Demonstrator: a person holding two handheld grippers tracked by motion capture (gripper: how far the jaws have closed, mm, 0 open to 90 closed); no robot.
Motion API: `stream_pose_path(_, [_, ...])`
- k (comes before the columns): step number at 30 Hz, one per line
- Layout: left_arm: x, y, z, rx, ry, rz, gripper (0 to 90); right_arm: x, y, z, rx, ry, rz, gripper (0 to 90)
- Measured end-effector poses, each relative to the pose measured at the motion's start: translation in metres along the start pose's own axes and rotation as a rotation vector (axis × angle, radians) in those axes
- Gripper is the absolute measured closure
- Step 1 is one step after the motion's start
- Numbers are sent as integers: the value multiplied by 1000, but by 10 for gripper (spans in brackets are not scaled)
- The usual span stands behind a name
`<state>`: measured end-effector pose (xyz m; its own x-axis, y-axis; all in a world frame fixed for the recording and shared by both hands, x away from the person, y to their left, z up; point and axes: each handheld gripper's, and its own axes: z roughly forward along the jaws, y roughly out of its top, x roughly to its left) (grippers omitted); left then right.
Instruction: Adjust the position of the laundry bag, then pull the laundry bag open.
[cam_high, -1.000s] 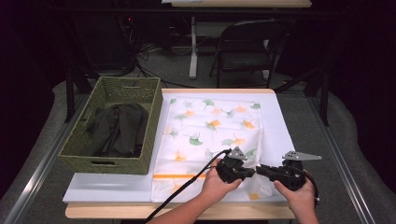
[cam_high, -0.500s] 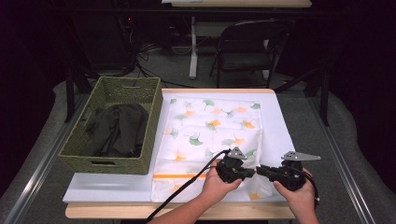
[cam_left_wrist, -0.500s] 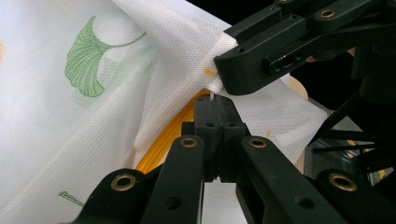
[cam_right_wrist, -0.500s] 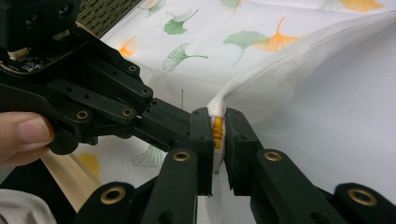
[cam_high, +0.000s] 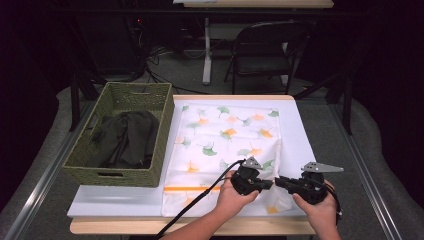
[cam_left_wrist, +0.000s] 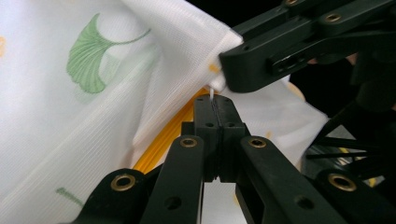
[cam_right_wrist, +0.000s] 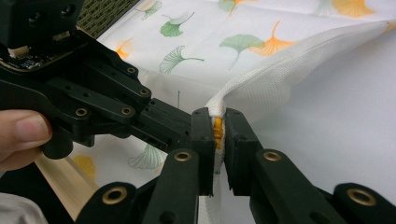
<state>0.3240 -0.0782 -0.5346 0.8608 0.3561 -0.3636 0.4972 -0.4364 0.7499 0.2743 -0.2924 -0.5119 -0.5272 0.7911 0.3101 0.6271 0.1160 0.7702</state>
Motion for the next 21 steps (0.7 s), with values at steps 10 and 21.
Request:
stream_pose_path(10, [0, 1, -2, -9, 3, -2, 900, 1, 1, -1, -8, -7, -12, 835])
stream_pose_path(21, [1, -2, -2, -12, 2, -23, 900, 1, 1, -3, -20, -13, -15, 836])
